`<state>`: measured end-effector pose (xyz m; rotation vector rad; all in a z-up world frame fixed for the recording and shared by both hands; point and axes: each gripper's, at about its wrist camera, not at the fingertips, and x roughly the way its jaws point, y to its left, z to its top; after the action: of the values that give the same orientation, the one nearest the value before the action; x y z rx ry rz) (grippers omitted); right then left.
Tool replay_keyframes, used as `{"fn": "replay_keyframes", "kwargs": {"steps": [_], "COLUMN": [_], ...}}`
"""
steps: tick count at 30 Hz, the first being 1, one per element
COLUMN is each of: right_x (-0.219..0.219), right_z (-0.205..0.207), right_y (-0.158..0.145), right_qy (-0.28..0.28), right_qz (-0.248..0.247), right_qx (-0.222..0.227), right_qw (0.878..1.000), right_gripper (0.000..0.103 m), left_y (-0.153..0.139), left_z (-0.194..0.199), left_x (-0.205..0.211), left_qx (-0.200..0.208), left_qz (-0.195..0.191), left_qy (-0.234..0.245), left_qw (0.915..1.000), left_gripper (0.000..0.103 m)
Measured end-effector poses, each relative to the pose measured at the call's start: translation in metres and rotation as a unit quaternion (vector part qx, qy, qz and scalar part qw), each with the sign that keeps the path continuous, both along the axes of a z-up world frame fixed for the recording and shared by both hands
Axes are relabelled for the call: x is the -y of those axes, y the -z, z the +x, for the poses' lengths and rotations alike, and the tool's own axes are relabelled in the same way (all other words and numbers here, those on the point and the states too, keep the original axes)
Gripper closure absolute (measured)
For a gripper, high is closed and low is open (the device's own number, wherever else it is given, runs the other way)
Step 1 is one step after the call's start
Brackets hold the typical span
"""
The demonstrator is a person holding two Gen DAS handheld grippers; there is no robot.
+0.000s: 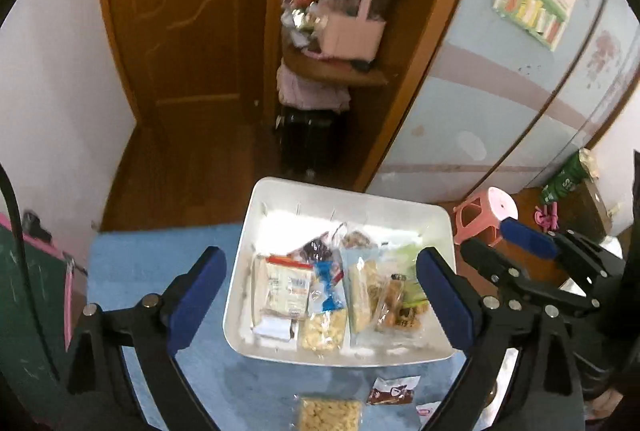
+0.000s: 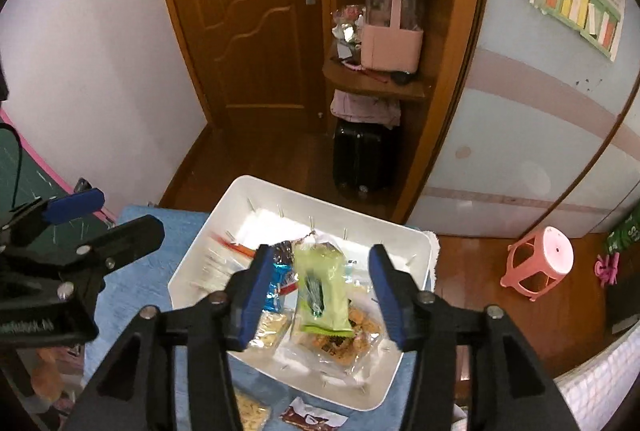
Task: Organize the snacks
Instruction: 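Carry both packs over the white tray and open both tools to drop them, then pull both tools back and lower them toward the cracker pack and red bag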
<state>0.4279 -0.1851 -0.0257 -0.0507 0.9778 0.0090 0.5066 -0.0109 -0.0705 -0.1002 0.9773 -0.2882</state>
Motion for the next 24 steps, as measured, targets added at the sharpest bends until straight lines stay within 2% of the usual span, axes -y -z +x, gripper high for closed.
{"fn": "replay_keyframes", "kwargs": {"steps": [5,10,16,24], "right_x": [0.001,0.000,-0.006,-0.020], "right_z": [-0.004,-0.016,-0.039,-0.095], "right_y": [0.003,-0.004,-0.017,-0.044], "right_qy": [-0.001,0.005,0.008,0.020], "right_qz": [0.009,0.016,0.011,0.011], "right_qx": [0.004,0.010,0.025,0.050], "right_qw": [1.000,1.000,1.000,0.998], "right_gripper": [0.047,0.047,0.047,0.047], "left_y": [0.005,-0.004,-0.024,-0.059], "left_z": [-0.008,-0.025,-0.057,-0.125], "left_x": [-0.009,-0.012,-0.014,-0.019], "left_qx": [0.008,0.022,0.045,0.089], "left_qz": [0.008,0.009,0.013,0.024], "left_qy": [-0.014,-0.015,-0.002,0.028], "left_qw": [0.9998,0.9996,0.9989,0.9953], "left_gripper": [0.008,0.008,0.008,0.008]}}
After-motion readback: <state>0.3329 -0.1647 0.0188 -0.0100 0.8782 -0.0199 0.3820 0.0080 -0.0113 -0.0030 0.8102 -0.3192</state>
